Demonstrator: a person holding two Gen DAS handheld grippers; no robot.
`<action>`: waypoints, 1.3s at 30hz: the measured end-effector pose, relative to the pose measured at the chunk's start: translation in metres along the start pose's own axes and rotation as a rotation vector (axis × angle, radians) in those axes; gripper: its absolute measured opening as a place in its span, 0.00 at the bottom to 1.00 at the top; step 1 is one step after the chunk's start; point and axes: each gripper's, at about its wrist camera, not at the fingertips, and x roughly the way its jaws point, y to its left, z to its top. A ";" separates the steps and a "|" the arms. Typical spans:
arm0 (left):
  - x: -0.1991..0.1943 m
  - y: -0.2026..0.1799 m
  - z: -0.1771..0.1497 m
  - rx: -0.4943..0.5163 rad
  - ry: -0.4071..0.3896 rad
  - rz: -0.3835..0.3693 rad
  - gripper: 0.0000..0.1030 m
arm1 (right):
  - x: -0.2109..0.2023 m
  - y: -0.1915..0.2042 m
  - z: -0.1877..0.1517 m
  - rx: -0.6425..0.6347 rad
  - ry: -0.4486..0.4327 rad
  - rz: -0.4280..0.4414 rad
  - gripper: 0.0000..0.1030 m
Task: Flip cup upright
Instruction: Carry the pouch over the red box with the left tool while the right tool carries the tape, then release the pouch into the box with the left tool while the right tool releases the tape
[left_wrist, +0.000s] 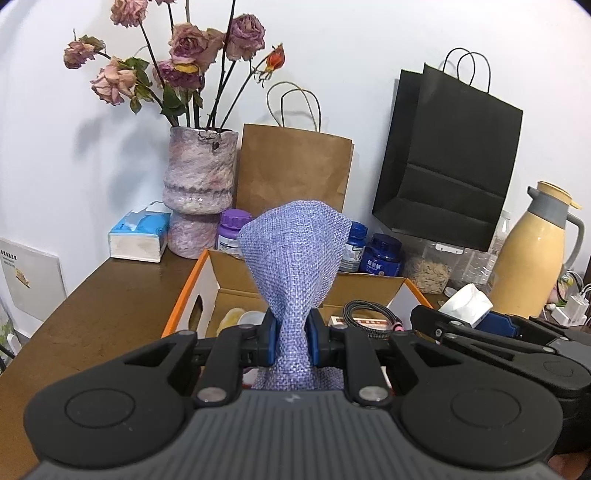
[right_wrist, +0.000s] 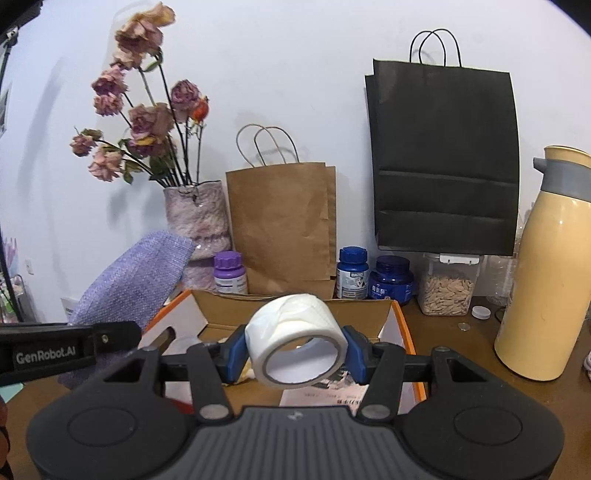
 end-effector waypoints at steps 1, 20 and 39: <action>0.004 -0.001 0.001 0.000 0.002 0.000 0.17 | 0.005 0.000 0.001 -0.003 0.003 -0.005 0.51; 0.089 -0.012 0.012 0.046 0.059 0.035 0.16 | 0.072 -0.014 0.010 -0.033 0.071 0.016 0.51; 0.105 -0.002 0.006 0.066 0.080 0.132 0.87 | 0.094 -0.022 -0.005 -0.016 0.138 -0.044 0.85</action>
